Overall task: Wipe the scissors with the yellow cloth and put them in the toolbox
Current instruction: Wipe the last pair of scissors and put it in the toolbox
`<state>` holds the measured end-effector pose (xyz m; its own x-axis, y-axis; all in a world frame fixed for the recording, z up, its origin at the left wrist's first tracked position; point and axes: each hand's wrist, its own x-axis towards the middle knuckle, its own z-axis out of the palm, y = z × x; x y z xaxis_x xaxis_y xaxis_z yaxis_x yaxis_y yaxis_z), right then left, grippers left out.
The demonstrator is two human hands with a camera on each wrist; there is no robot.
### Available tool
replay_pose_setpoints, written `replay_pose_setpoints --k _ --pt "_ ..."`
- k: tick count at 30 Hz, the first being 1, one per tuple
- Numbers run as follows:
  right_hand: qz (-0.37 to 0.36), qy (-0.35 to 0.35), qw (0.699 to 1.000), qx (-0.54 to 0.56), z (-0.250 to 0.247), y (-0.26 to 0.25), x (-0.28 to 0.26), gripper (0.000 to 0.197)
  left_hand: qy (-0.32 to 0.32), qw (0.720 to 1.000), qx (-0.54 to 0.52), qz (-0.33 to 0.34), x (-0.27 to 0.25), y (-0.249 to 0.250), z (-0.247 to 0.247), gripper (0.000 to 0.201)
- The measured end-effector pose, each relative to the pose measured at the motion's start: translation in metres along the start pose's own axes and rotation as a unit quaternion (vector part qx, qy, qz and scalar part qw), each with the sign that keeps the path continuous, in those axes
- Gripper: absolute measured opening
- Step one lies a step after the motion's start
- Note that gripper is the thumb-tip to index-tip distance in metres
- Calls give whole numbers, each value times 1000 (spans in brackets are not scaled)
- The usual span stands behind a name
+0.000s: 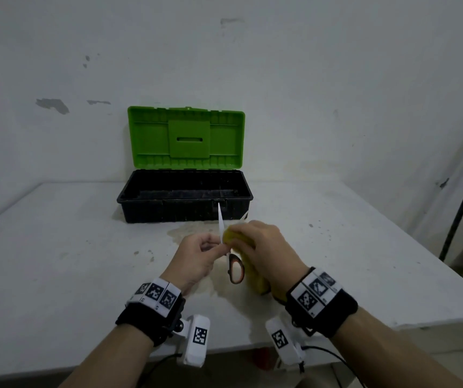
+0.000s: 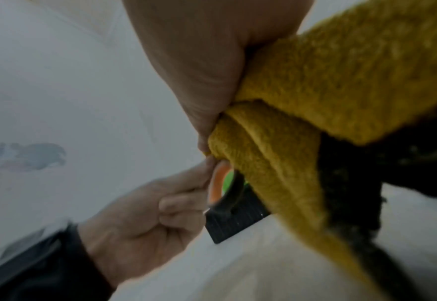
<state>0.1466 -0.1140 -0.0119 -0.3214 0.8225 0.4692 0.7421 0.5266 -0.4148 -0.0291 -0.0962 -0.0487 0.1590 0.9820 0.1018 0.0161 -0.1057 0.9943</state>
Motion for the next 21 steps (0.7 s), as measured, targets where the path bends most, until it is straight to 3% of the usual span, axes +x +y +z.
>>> replay_pose_setpoints --k 3,9,13,15,19,21 --pt "-1 -14 1000 -12 8 4 -3 17 -2 1000 14 4 0 -2 1 7" --pt "61 90 994 -32 -8 27 15 17 27 998 46 15 2 -4 1 10" --pt "-24 23 999 -17 5 13 3 15 20 1000 21 5 3 1 5 10" --pt "-23 13 1000 -12 6 13 1 16 15 1000 19 7 2 2 7 10" --pt "43 64 997 -27 -5 27 14 14 23 1000 -7 -3 2 -2 3 13" --pt "38 101 994 -13 -9 26 14 15 25 999 -19 -9 4 -2 1 13"
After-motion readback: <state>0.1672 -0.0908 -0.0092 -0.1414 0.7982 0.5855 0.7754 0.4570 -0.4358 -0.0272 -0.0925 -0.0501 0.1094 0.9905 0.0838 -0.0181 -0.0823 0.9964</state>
